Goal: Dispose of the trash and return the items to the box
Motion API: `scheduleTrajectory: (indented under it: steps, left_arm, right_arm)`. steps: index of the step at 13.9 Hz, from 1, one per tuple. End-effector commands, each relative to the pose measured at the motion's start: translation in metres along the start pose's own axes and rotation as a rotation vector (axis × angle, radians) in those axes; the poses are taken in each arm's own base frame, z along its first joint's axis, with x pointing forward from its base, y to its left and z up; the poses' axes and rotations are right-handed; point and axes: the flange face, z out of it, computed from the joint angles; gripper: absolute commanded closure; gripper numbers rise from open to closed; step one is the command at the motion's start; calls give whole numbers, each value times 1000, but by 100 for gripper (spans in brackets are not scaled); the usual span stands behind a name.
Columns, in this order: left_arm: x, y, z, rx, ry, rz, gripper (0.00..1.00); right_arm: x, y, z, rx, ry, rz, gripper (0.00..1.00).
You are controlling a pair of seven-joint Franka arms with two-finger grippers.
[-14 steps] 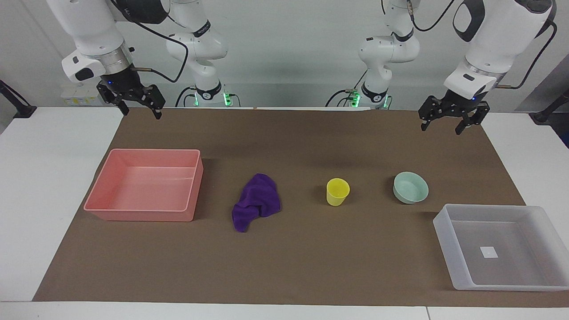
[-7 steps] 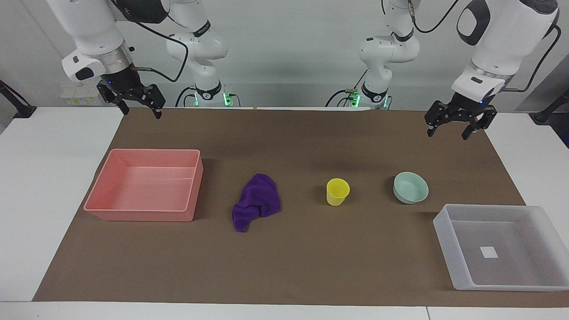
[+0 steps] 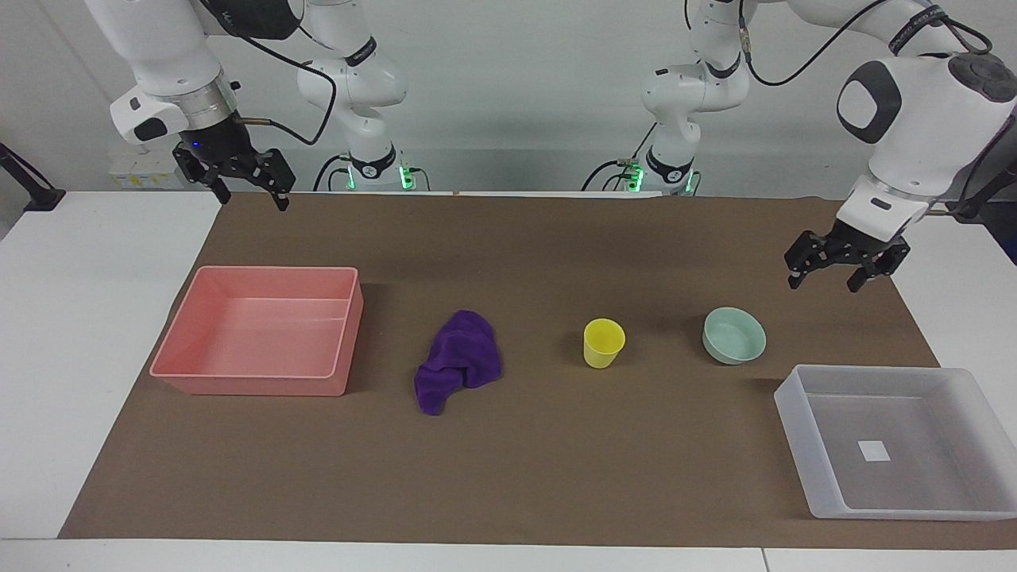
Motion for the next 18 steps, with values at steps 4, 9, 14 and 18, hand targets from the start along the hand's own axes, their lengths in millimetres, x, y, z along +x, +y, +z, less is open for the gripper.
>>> scheduleTrajectory:
  steps: [4, 9, 14, 18]
  left_arm:
    - [-27, -29, 91, 4, 21, 18, 0]
    - [-53, -14, 144, -41, 18, -25, 0]
    - [-68, 8, 183, -98, -5, -56, 0]
    - [-73, 9, 202, -105, -14, -69, 24]
  right_arm:
    - [-6, -4, -1, 20, 21, -29, 0]
    - [-7, -4, 0, 20, 16, -29, 0]
    - [-8, -2, 2, 19, 10, -31, 0]
    - [-9, -1, 5, 19, 2, -28, 0]
